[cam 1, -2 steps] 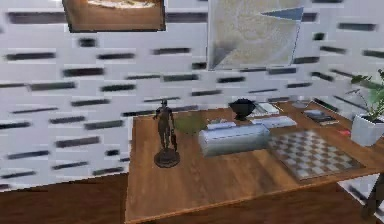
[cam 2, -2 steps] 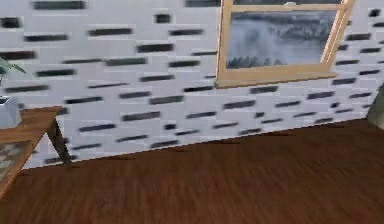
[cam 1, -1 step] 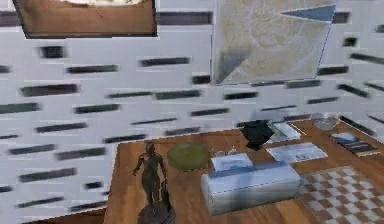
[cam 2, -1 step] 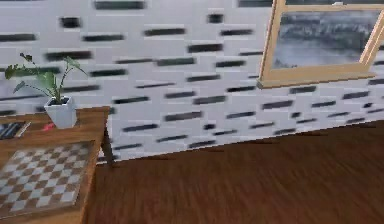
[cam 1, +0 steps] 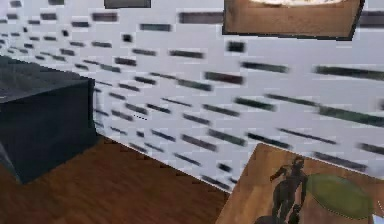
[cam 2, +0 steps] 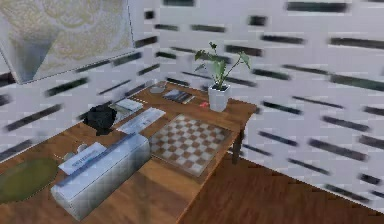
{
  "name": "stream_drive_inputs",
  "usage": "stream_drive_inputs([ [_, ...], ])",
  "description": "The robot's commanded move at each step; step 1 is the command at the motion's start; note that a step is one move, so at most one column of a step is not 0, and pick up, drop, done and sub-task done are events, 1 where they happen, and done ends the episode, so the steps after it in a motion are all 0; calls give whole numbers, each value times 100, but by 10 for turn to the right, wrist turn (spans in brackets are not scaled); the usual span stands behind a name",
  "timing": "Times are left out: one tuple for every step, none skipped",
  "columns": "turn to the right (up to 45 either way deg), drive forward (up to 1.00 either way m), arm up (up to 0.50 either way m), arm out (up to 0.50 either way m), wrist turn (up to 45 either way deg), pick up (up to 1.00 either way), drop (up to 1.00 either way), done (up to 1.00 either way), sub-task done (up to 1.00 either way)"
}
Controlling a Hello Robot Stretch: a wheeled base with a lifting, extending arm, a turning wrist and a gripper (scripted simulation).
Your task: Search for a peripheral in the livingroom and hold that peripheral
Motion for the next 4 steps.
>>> stream_drive_inputs([
  [-240, 0, 0, 0, 0, 0, 0, 0, 0],
  [0, 0, 50, 0, 0, 0, 0, 0, 0],
  [0, 0, 22, 0, 0, 0, 0, 0, 0],
  [0, 0, 0, 38, 0, 0, 0, 0, 0],
])
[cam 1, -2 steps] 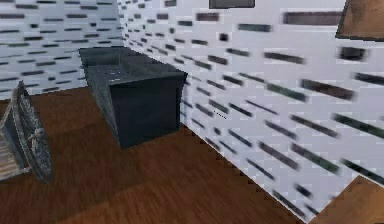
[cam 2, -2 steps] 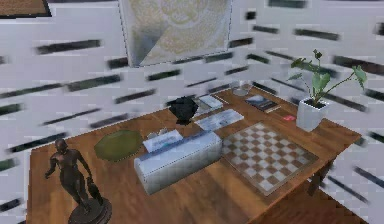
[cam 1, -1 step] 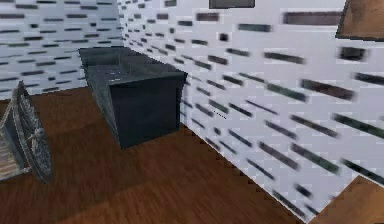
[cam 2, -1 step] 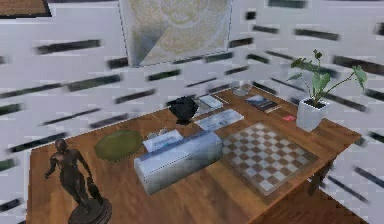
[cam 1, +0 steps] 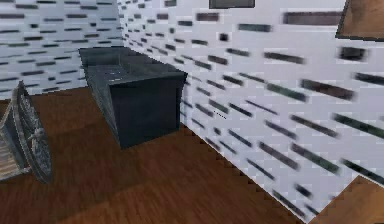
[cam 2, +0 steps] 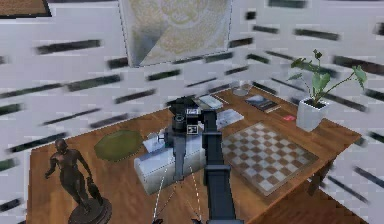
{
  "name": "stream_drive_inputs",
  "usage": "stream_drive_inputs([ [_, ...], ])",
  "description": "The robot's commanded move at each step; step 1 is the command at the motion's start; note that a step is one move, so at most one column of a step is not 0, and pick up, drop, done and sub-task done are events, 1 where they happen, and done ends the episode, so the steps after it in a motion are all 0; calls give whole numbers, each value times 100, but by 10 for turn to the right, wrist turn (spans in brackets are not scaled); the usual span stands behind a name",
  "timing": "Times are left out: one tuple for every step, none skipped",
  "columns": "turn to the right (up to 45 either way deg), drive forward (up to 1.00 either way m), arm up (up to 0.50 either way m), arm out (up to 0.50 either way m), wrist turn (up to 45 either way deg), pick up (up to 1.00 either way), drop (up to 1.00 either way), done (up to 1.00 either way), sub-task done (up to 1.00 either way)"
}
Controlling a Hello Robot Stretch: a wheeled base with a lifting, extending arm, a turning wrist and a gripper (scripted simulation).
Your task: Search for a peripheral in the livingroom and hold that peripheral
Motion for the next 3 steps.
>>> stream_drive_inputs([
  [0, 0, 0, 0, 450, 0, 0, 0, 0],
  [0, 0, 0, 0, 450, 0, 0, 0, 0],
  [0, 0, 0, 0, 330, 0, 0, 0, 0],
])
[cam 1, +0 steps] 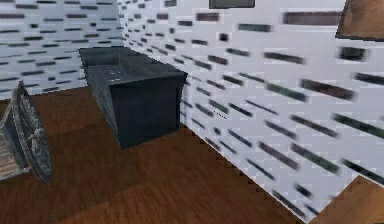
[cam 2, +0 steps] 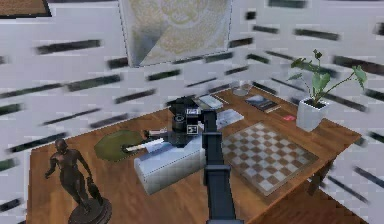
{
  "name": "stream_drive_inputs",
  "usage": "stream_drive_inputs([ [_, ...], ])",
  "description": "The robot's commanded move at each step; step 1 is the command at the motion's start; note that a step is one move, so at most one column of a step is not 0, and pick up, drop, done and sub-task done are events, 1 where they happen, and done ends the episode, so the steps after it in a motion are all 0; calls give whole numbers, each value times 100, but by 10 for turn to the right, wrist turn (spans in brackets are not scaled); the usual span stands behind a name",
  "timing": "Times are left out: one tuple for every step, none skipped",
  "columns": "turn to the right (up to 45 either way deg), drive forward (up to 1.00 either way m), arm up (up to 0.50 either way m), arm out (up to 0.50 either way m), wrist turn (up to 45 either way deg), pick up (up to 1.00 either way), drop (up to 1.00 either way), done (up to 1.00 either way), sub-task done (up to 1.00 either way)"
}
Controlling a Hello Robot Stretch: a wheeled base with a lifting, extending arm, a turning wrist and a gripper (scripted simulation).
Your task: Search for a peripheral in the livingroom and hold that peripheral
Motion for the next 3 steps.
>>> stream_drive_inputs([
  [0, 0, -30, 0, 0, 0, 0, 0, 0],
  [0, 0, 0, 0, 0, 100, 0, 0, 0],
  [0, 0, 10, 0, 0, 0, 0, 0, 0],
])
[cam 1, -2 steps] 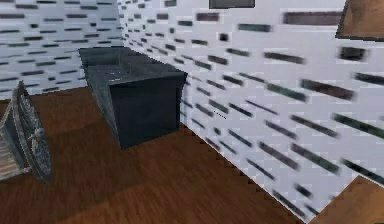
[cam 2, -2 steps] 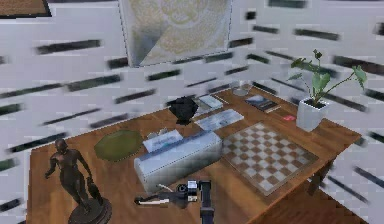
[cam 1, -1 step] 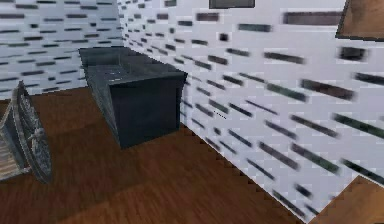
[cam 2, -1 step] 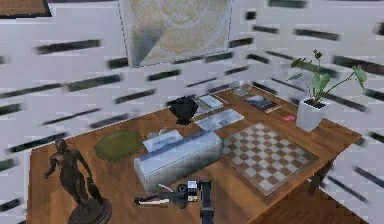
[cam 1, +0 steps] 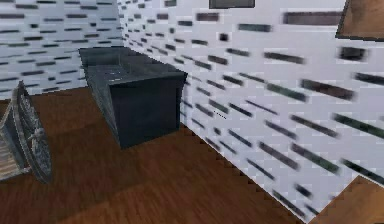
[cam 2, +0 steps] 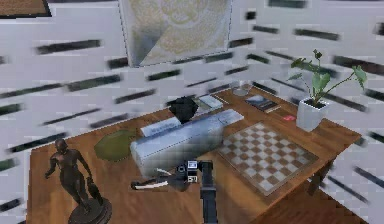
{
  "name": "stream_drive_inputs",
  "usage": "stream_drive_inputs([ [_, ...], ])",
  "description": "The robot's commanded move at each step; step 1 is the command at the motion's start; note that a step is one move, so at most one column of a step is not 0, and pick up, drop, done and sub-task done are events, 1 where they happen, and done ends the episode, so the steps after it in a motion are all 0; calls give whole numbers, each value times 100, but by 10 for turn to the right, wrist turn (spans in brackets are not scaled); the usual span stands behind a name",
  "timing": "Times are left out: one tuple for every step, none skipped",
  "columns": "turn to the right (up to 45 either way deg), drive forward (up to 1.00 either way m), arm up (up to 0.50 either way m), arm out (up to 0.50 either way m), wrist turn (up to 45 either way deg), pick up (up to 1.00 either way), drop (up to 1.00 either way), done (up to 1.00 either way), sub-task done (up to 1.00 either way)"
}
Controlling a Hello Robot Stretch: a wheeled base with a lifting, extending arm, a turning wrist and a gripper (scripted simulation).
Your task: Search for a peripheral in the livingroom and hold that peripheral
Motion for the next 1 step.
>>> stream_drive_inputs([
  [0, 0, 0, 0, 0, 0, 0, 100, 0],
])
